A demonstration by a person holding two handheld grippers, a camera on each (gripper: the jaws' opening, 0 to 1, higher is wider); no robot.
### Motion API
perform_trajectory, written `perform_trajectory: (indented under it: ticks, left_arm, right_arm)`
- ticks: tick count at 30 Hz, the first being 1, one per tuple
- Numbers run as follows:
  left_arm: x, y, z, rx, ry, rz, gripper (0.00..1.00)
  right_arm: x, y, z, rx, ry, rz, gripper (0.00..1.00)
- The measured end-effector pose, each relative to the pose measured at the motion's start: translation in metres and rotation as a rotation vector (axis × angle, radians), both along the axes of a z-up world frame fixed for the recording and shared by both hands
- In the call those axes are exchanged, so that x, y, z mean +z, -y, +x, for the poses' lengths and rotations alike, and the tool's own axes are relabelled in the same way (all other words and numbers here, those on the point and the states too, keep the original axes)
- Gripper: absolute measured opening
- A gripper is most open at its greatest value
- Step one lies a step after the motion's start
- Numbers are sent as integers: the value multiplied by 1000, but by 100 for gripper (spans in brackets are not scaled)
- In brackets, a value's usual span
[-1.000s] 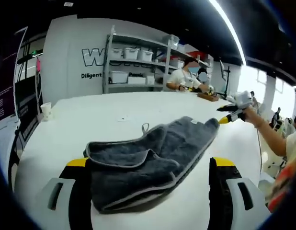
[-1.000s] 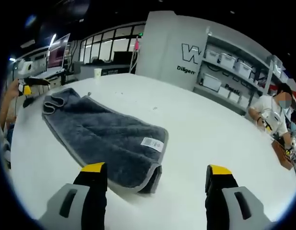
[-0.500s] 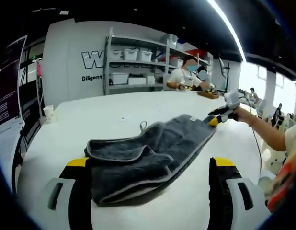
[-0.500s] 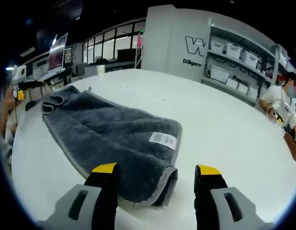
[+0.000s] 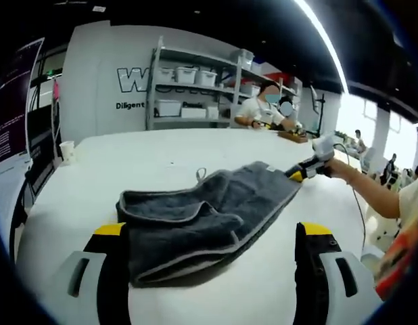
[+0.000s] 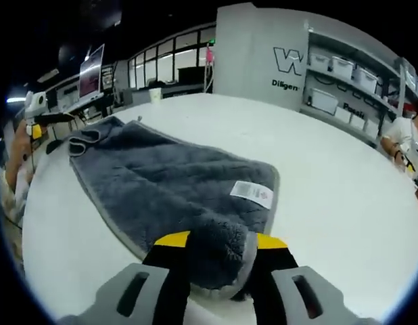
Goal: Open the folded towel by lifting each exposed corner and separating the folded layers until the towel lies flat within the target outline without major curled edges
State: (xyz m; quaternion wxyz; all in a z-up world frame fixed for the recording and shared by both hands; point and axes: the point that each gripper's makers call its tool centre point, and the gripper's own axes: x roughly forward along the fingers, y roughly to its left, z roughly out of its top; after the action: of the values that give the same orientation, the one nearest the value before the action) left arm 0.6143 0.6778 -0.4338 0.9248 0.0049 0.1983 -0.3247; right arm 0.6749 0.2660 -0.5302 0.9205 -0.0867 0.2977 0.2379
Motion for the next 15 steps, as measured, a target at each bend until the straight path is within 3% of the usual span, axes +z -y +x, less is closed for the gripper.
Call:
perform_trajectory:
  ticks: [6, 15]
  left_arm:
    - [0, -2, -1, 8, -3, -10, 100]
    - [-4, -6, -2, 23, -15, 17, 100]
  right_arm:
    - [-3, -4, -5, -10, -34, 87, 15]
    - [-2, -7, -13, 13, -19, 65, 8]
